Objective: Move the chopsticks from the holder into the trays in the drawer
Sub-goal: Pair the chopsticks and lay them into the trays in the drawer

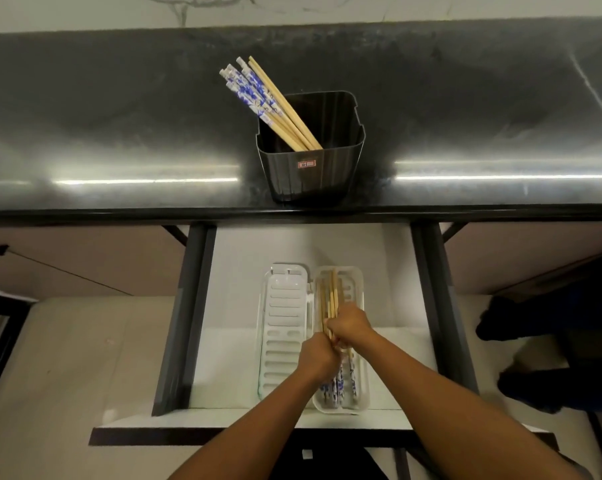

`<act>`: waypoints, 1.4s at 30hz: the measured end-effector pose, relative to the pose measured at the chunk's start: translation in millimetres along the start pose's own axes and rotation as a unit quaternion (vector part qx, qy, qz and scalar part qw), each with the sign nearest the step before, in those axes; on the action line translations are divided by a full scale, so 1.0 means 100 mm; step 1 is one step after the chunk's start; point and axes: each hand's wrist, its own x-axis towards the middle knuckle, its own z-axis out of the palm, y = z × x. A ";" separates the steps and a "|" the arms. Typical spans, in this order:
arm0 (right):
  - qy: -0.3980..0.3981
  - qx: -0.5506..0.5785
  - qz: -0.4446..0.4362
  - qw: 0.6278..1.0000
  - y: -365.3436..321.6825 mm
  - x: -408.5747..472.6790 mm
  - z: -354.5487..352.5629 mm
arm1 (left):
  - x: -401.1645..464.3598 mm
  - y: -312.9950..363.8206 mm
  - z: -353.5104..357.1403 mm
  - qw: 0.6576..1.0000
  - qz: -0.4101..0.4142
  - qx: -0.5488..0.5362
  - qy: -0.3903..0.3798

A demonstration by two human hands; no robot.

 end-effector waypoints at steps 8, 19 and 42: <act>-0.001 -0.039 0.032 0.999 0.04 -0.01 0.05 | -0.03 -0.01 0.08 0.999 0.021 0.030 -0.006; 0.012 -0.083 0.002 0.996 0.04 -0.11 -0.12 | -0.14 0.00 0.03 0.994 0.092 0.054 0.026; 0.275 0.029 -0.405 0.872 -2.35 -0.71 -1.56 | -0.36 1.39 -2.64 0.834 0.256 -0.296 0.388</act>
